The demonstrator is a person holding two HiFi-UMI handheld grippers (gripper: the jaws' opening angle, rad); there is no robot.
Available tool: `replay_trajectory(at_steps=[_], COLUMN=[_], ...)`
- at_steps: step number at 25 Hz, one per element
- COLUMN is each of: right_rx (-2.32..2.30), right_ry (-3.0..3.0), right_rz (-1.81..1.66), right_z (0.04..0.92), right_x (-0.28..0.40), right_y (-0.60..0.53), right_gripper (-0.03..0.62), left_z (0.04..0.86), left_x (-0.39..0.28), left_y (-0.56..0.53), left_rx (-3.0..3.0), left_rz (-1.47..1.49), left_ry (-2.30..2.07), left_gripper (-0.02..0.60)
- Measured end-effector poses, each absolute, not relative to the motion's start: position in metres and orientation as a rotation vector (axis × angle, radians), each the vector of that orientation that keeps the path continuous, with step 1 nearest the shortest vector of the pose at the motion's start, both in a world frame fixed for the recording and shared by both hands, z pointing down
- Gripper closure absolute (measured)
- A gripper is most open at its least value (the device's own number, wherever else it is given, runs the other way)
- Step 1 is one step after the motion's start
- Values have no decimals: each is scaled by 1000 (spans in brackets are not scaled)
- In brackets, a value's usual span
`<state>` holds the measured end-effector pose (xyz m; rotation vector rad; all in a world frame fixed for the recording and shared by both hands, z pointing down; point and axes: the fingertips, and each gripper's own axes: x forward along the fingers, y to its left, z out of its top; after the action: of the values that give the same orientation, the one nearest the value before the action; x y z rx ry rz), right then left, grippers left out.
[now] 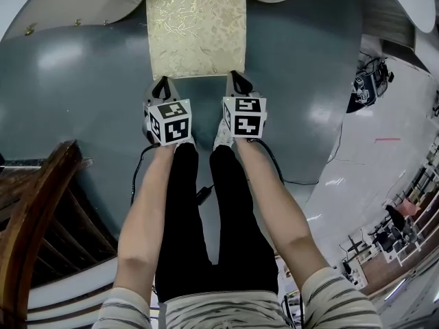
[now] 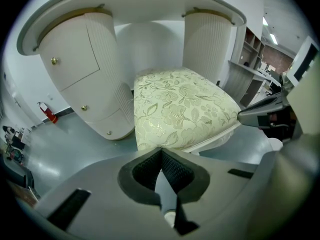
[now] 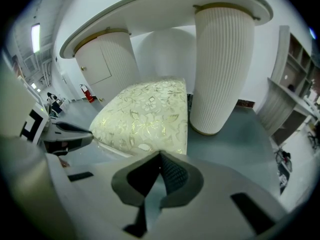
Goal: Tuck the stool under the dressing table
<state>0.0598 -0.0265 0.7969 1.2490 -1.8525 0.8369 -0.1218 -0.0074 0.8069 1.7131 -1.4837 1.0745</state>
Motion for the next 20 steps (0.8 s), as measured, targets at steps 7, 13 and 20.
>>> replay_trajectory(at_steps=[7,13,20], right_rx=[1255,1267,1251], right_ry=[-1853,-1852,-1854], right_rz=[832,832,815], right_z=[806,805,815], right_x=[58,58,56], right_y=[-26,-43,-71], right_gripper=[589,589,589], left_z=[816,814,825], left_x=[-123,-123,-124], left_y=[-8,-24,-51], left_rx=[1731,1753,1776], left_rz=[1076,1077,1075], left_ry=[-1477,-1475,-1464], left_gripper=[581,581,581])
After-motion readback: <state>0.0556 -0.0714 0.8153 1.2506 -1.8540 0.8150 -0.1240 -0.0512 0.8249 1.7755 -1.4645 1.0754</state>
